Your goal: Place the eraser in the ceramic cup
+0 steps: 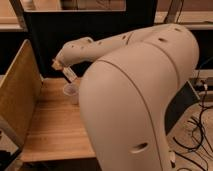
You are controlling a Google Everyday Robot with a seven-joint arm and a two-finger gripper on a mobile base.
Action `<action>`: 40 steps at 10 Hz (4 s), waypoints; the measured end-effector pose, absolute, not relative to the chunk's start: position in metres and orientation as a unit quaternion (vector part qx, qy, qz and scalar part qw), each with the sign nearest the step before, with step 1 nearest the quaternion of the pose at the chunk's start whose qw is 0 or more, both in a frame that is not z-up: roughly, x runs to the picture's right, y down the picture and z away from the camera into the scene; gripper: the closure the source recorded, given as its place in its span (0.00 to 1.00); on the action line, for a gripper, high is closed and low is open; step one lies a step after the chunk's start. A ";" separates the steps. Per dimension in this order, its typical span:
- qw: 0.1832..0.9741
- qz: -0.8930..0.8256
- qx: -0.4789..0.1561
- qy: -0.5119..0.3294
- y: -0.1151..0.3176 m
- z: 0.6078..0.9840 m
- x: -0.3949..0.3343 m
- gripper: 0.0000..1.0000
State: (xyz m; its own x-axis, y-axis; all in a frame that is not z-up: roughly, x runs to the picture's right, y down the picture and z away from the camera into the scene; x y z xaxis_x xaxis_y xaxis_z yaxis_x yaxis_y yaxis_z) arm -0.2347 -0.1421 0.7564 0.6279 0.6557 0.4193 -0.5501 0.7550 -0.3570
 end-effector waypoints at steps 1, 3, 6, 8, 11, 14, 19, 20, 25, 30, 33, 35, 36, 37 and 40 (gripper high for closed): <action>0.897 0.340 -0.099 -0.265 -0.138 0.762 -0.236 1.00; 0.897 0.339 -0.108 -0.263 -0.128 0.768 -0.249 1.00; 0.899 0.334 -0.120 -0.258 -0.114 0.780 -0.264 1.00; 0.895 0.345 -0.124 -0.254 -0.111 0.795 -0.264 1.00; 0.878 0.378 -0.132 -0.261 -0.116 0.811 -0.264 1.00; 0.867 0.393 -0.141 -0.272 -0.117 0.825 -0.268 1.00; 0.866 0.407 -0.142 -0.254 -0.115 0.856 -0.249 1.00; 0.866 0.407 -0.142 -0.254 -0.115 0.856 -0.250 1.00; 0.869 0.392 -0.146 -0.264 -0.111 0.839 -0.259 1.00; 0.875 0.388 -0.156 -0.245 -0.098 0.844 -0.254 1.00; 0.871 0.392 -0.153 -0.251 -0.102 0.846 -0.262 1.00; 0.861 0.405 -0.160 -0.263 -0.101 0.847 -0.269 1.00; 0.860 0.405 -0.160 -0.264 -0.102 0.846 -0.269 0.98; 0.861 0.405 -0.160 -0.264 -0.102 0.846 -0.270 0.89; 0.861 0.405 -0.160 -0.264 -0.102 0.846 -0.270 0.61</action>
State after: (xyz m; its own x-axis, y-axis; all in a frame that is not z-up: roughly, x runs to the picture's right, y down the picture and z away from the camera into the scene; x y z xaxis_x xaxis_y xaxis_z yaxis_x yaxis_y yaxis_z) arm -0.2696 -0.1015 0.8465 0.5328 0.7810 0.3257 -0.6121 0.6215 -0.4889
